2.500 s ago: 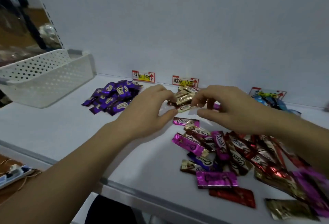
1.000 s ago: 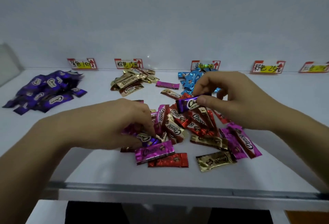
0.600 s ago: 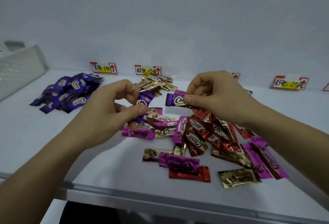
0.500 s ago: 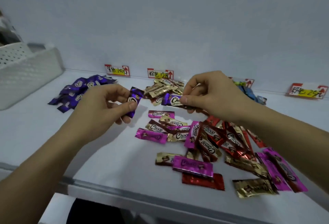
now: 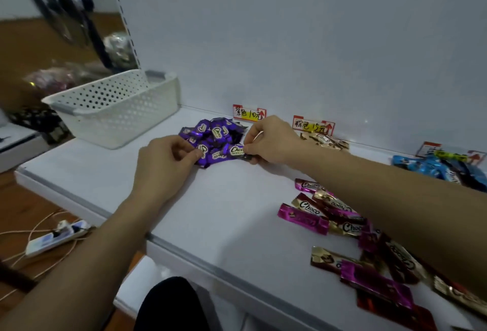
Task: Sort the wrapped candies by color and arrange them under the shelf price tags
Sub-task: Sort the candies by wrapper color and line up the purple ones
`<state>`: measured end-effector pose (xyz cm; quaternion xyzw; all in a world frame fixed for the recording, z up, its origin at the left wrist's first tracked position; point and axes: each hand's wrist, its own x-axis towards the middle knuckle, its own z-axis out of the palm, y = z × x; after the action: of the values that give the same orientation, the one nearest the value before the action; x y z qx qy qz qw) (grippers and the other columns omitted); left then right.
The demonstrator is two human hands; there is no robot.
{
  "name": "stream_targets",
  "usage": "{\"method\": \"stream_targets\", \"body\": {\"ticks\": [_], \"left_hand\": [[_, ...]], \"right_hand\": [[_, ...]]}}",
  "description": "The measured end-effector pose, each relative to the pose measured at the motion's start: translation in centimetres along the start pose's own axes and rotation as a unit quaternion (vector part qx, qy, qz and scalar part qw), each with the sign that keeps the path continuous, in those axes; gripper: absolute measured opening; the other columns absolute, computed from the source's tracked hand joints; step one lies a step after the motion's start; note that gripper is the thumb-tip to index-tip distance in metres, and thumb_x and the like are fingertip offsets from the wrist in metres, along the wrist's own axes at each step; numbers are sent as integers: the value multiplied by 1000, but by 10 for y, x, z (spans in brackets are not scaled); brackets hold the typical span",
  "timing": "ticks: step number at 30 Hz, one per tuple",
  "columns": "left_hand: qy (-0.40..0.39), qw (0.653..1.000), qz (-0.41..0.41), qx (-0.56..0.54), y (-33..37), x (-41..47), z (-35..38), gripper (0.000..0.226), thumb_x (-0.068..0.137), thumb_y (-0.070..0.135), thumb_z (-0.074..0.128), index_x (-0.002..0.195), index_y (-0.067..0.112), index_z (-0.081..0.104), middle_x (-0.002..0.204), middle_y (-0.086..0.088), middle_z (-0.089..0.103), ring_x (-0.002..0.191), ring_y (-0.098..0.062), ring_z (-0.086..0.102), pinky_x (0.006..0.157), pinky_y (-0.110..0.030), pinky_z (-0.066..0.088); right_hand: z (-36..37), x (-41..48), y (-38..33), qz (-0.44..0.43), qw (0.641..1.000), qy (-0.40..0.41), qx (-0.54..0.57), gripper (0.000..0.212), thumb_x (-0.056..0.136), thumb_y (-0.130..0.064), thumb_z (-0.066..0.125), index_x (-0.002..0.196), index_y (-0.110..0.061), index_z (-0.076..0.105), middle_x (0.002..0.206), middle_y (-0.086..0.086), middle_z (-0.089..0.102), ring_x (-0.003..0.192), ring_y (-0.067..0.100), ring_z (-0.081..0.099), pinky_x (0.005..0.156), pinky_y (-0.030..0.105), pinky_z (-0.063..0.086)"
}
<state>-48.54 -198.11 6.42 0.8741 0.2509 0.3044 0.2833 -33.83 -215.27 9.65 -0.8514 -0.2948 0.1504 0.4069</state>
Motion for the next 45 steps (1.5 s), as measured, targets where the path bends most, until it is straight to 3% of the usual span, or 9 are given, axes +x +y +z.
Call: {"method": "stream_targets", "body": {"ticks": [7, 15, 18, 23, 27, 34, 38, 41, 45], "left_hand": [[7, 997, 74, 33, 1, -4, 1, 12, 83, 35, 77, 89, 27, 71, 83, 9, 62, 74, -12, 57, 72, -32, 45], [-114, 958, 261, 36, 43, -15, 16, 23, 89, 27, 70, 111, 24, 68, 107, 12, 63, 100, -8, 58, 87, -26, 45], [-151, 936, 318, 23, 71, -21, 33, 27, 92, 28, 67, 119, 23, 66, 114, 9, 62, 99, -6, 58, 87, -26, 46], [-217, 896, 387, 11, 126, -33, 60, 27, 96, 35, 62, 121, 25, 65, 109, 16, 59, 96, 3, 50, 80, -6, 35], [-313, 838, 446, 41, 159, -38, 77, 24, 97, 39, 58, 118, 33, 66, 105, 20, 57, 96, 1, 52, 80, -14, 39], [-381, 807, 447, 59, 152, -34, 96, 23, 96, 38, 58, 116, 39, 68, 110, 22, 57, 104, 4, 53, 86, -18, 44], [-393, 808, 437, 39, 141, -35, 92, 24, 91, 38, 64, 114, 37, 72, 109, 23, 59, 104, 0, 58, 85, -21, 51], [-424, 804, 416, 0, 141, -34, 88, 14, 88, 45, 66, 101, 42, 69, 106, 21, 63, 102, -5, 62, 84, -29, 54], [-482, 785, 389, -30, 142, -36, 85, 5, 88, 45, 70, 89, 43, 66, 93, 17, 67, 90, -10, 64, 76, -36, 53]], "right_hand": [[14, 13, 6, -51, 991, 46, -116, 20, 90, -34, 74, 81, -17, 68, 77, -8, 62, 71, -1, 51, 56, 16, 34], [-51, -52, 21, -140, 968, 10, -209, 11, 94, -33, 64, 101, -25, 65, 88, -11, 65, 75, 2, 59, 65, 23, 42], [-84, -90, 38, -166, 957, 10, -238, 12, 94, -33, 64, 104, -28, 65, 94, -14, 63, 83, -1, 57, 70, 19, 41], [-132, -146, 70, -131, 952, 32, -274, 19, 94, -41, 61, 112, -35, 63, 103, -19, 59, 89, -2, 56, 74, 15, 43], [-147, -178, 93, -108, 955, 37, -273, 14, 95, -41, 61, 109, -37, 64, 100, -20, 61, 90, -4, 55, 73, 14, 40], [-131, -208, 96, -161, 947, -45, -275, 31, 91, -54, 62, 119, -41, 63, 107, -14, 53, 103, 6, 47, 87, 30, 44], [-125, -213, 94, -148, 932, -52, -326, 47, 79, -71, 65, 114, -42, 56, 104, -21, 50, 98, 1, 43, 81, 21, 45], [-129, -217, 90, -137, 940, -65, -305, 44, 82, -62, 68, 119, -43, 53, 107, -24, 50, 101, -2, 45, 83, 15, 44], [-131, -222, 84, -154, 913, -107, -361, 44, 90, -47, 58, 132, -45, 45, 120, -23, 49, 113, 2, 45, 95, 25, 46]]}}
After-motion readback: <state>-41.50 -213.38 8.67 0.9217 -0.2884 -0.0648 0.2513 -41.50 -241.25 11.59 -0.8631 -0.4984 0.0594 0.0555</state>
